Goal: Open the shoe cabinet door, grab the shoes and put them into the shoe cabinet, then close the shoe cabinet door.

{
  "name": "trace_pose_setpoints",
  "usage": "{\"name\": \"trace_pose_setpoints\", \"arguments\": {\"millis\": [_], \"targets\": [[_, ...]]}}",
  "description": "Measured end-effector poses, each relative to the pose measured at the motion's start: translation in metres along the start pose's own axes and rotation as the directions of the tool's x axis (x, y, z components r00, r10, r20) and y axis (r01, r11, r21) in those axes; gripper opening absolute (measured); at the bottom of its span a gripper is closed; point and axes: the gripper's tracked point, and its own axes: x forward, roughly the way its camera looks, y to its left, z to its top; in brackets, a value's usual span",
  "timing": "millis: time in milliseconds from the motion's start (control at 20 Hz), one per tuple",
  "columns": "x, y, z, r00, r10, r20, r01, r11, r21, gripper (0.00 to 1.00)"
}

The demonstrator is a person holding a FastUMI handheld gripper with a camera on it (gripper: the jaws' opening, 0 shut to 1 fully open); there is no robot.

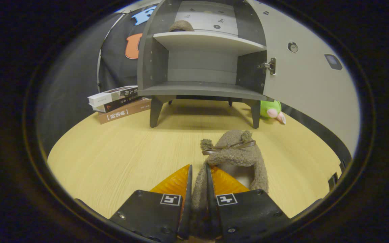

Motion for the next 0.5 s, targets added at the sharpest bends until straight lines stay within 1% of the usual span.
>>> {"name": "trace_pose_setpoints", "arguments": {"millis": [50,150,200,300,350,400,450,500], "targets": [[-0.004,-0.008,-0.005,1.000,-0.025,-0.016,0.026,0.999,0.022,0.25],[-0.008,-0.001,-0.011,0.998,0.041,-0.047,-0.038,0.997,0.064,0.25],[-0.008,0.000,-0.011,0.998,0.049,-0.048,-0.046,0.997,0.057,0.25],[-0.008,0.003,-0.010,0.997,0.059,-0.045,-0.059,0.998,0.006,0.24],[-0.009,0.003,-0.009,0.998,0.062,-0.034,-0.062,0.998,-0.025,0.20],[-0.011,0.006,-0.008,0.996,0.080,-0.027,-0.081,0.996,-0.049,0.12],[-0.013,0.010,-0.008,0.994,0.106,-0.024,-0.108,0.993,-0.057,0.11],[-0.018,0.011,-0.007,0.993,0.113,-0.018,-0.114,0.991,-0.064,0.10]]}}
